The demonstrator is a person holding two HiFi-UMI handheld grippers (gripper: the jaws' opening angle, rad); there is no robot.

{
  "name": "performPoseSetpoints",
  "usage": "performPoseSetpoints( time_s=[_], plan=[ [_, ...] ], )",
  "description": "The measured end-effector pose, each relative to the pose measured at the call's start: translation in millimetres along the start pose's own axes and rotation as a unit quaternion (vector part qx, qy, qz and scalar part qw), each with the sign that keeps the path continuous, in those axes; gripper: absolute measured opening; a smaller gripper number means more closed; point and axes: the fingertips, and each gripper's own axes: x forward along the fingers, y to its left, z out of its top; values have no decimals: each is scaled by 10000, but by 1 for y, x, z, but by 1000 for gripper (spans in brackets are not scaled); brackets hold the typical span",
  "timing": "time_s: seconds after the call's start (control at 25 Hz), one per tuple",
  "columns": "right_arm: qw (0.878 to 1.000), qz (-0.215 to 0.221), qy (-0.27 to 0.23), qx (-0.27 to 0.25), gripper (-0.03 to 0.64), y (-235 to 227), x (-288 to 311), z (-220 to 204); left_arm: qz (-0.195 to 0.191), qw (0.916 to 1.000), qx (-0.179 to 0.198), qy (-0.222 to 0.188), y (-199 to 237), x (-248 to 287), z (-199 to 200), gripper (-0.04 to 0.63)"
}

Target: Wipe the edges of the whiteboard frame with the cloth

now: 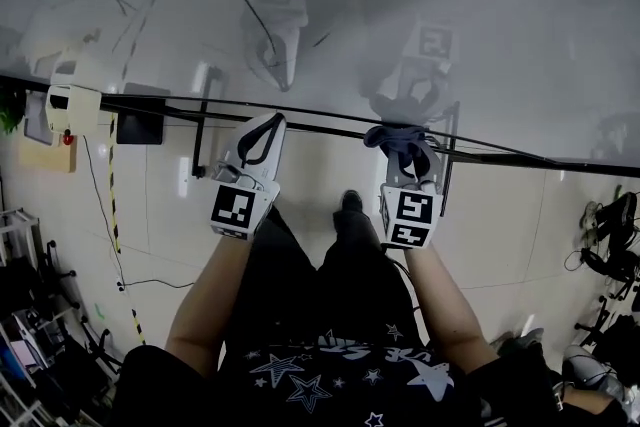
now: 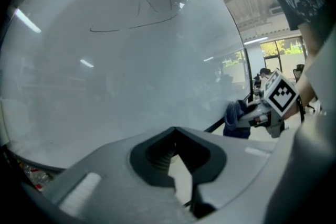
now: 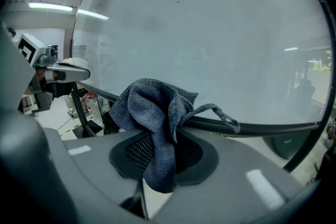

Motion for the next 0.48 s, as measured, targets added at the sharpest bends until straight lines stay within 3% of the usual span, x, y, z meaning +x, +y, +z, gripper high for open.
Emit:
performPoseSetpoints(
  time_s=[0.16, 0.48],
  plan=[
    [10000, 24, 1, -86, 84, 36, 9, 6, -221, 9997, -2, -70, 16, -12, -7, 5],
    [9988, -470, -62, 96, 84, 106, 35, 28, -740, 9963, -63, -437, 74, -45, -20, 5]
  ],
)
